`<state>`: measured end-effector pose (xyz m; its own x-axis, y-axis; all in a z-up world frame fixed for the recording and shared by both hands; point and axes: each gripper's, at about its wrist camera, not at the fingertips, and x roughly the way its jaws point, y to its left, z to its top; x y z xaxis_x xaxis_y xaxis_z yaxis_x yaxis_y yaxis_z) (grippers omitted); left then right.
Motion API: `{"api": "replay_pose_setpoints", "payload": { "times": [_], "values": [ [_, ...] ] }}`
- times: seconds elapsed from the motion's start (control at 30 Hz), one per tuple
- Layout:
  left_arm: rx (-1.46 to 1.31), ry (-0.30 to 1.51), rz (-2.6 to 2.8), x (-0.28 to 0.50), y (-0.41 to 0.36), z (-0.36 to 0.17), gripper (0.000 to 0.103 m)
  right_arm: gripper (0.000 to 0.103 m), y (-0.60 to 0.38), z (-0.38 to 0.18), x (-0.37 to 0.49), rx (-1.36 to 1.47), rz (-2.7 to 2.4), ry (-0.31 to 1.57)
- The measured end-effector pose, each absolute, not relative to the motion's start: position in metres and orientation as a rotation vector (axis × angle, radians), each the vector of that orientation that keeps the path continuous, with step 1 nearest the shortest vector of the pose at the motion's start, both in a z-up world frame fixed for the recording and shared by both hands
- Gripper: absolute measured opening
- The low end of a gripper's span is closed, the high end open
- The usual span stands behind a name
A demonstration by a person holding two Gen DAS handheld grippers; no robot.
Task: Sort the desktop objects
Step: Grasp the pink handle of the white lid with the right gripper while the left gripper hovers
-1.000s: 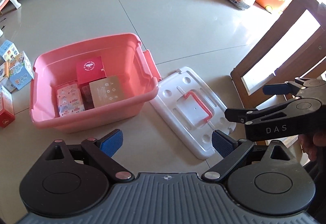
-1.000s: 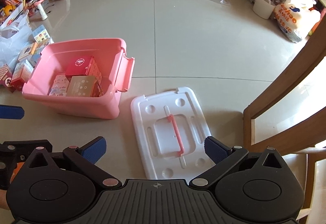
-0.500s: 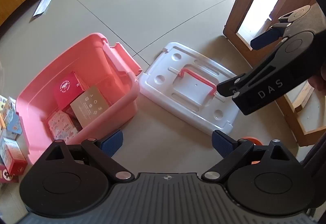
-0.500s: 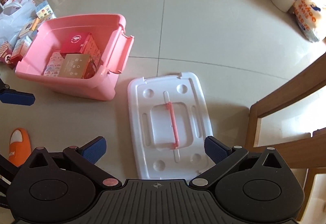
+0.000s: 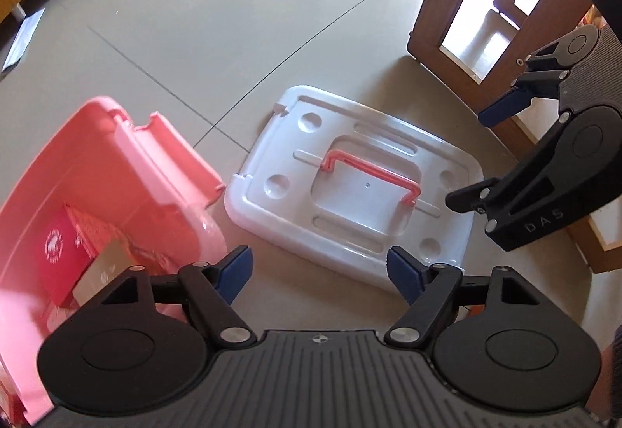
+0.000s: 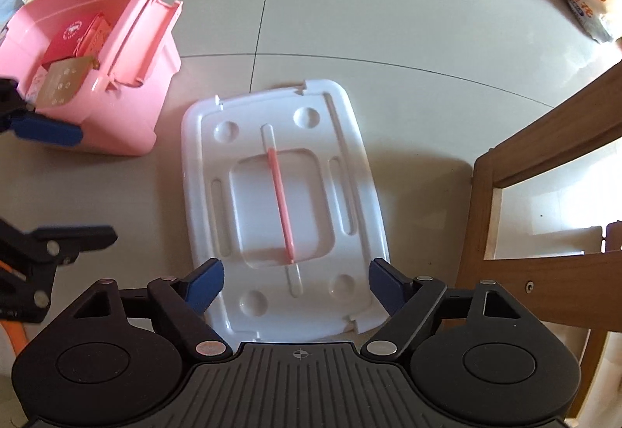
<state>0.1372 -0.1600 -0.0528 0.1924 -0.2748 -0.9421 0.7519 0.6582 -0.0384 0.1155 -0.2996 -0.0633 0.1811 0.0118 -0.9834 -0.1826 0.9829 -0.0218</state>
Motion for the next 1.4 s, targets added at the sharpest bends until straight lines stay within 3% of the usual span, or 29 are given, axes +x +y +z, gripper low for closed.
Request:
{"api": "replay_pose_setpoints", "payload": {
  "times": [0.13, 0.53, 0.7, 0.83, 1.03, 1.17, 1.4],
  "values": [
    [0.537, 1.154, -0.857, 0.152, -0.180, -0.069, 0.079, 0.058, -0.307, -0.086, 0.120, -0.164, 0.163, 1.428],
    [1.052, 1.044, -1.218, 0.155, -0.252, -0.110, 0.078, 0.054, -0.316, -0.122, 0.125, -0.098, 0.209, 1.426],
    [1.221, 0.980, -1.296, 0.152, -0.268, -0.129, 0.064, 0.048, -0.320, -0.131, 0.130, -0.053, 0.200, 1.416],
    [1.181, 0.998, -1.375, 0.156, -0.268, -0.137, 0.053, 0.040, -0.323, -0.137, 0.134, -0.025, 0.183, 1.410],
    [1.122, 0.966, -1.395, 0.164, -0.265, -0.141, 0.049, 0.031, -0.323, -0.149, 0.138, 0.006, 0.201, 1.423],
    [1.051, 1.006, -1.388, 0.172, -0.261, -0.141, 0.046, 0.018, -0.321, -0.151, 0.143, -0.004, 0.207, 1.394],
    [0.989, 1.162, -1.274, 0.187, -0.256, -0.142, 0.045, 0.014, -0.314, -0.154, 0.159, -0.008, 0.254, 1.360]
  ]
}}
